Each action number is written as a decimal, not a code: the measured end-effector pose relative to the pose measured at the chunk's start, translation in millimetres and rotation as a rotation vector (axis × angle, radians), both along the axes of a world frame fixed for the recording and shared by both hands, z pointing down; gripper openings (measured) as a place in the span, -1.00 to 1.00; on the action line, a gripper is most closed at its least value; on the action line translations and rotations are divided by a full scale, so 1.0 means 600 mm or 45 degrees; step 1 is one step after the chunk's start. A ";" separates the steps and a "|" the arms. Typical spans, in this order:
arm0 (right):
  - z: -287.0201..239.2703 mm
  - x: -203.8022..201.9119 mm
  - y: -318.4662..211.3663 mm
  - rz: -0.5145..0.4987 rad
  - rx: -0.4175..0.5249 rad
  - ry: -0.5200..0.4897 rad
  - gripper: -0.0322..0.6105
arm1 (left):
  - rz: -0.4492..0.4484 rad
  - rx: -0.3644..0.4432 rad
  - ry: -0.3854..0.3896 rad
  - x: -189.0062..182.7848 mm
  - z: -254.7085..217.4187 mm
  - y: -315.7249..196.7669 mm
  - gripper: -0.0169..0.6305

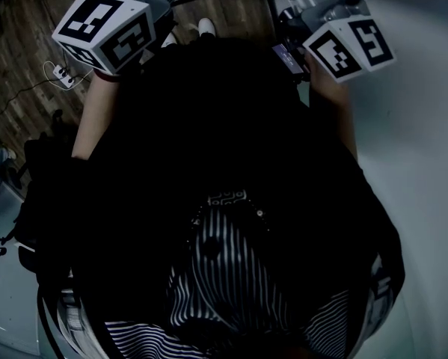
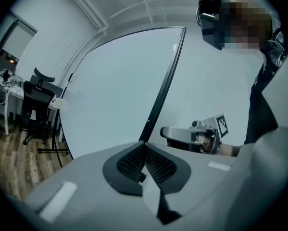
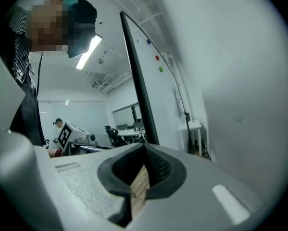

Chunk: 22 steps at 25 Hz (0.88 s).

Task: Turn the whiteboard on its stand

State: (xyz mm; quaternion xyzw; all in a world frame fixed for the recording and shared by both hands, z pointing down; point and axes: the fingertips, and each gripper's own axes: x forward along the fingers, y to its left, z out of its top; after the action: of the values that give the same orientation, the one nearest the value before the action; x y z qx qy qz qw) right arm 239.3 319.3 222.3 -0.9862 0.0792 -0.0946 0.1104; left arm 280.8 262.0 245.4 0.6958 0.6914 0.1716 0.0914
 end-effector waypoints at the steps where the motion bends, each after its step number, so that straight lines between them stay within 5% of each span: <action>1: 0.001 0.004 0.007 0.009 0.010 0.002 -0.89 | 0.000 0.004 0.002 0.002 0.001 0.001 -0.94; 10: 0.007 0.019 0.024 0.002 0.027 -0.008 -0.41 | -0.028 0.020 0.010 0.011 0.003 -0.003 -0.95; 22: 0.021 0.068 0.000 -0.058 0.014 -0.048 -0.14 | -0.046 0.056 -0.045 0.029 0.023 -0.040 -0.95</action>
State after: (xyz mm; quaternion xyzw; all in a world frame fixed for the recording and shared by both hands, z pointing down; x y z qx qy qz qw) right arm 280.4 319.4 234.8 -0.9815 0.1000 -0.1154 0.1152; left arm 298.3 238.0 259.1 0.7069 0.6730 0.1973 0.0915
